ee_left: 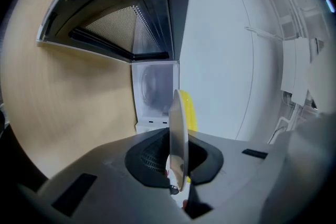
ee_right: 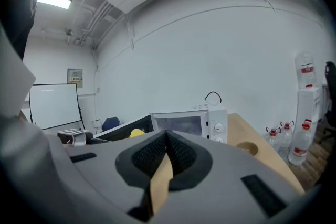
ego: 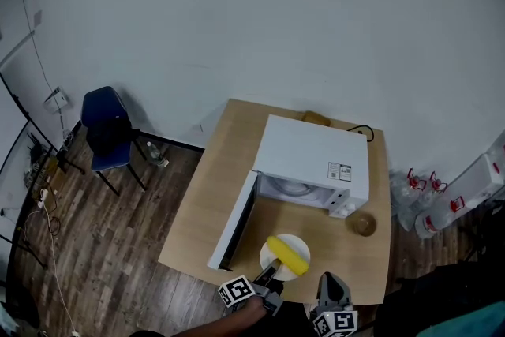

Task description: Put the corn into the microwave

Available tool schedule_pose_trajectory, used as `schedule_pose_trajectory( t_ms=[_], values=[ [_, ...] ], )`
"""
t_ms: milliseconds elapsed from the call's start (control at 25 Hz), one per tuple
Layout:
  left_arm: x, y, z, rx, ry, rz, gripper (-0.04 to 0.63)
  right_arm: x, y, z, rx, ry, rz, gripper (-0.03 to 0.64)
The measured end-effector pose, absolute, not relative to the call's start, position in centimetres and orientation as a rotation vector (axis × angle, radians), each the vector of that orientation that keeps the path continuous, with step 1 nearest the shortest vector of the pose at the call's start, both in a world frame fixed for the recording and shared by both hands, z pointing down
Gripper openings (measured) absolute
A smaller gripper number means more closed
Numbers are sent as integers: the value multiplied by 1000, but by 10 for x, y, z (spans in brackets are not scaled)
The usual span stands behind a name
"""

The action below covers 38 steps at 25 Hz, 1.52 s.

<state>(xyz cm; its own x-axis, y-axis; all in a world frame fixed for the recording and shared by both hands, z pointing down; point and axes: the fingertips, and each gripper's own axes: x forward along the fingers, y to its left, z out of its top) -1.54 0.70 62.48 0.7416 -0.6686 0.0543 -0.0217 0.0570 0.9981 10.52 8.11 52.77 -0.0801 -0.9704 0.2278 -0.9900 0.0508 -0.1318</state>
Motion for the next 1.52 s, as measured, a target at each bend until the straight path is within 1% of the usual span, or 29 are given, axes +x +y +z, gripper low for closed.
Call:
schedule_pose_trajectory(
  t_ms=[400, 680, 960, 1520],
  values=[
    [25, -73, 645, 1445, -674, -581, 18, 139, 3, 546, 1967, -2263, 475, 58],
    [42, -140, 668, 1416, -727, -727, 18, 150, -39, 564, 1856, -2293, 497, 58],
    [49, -181, 704, 1386, -797, -754, 18, 155, -79, 588, 1783, -2313, 511, 58],
    [62, -233, 750, 1299, -914, -749, 18, 152, -98, 620, 1705, -2281, 667, 58]
  ],
)
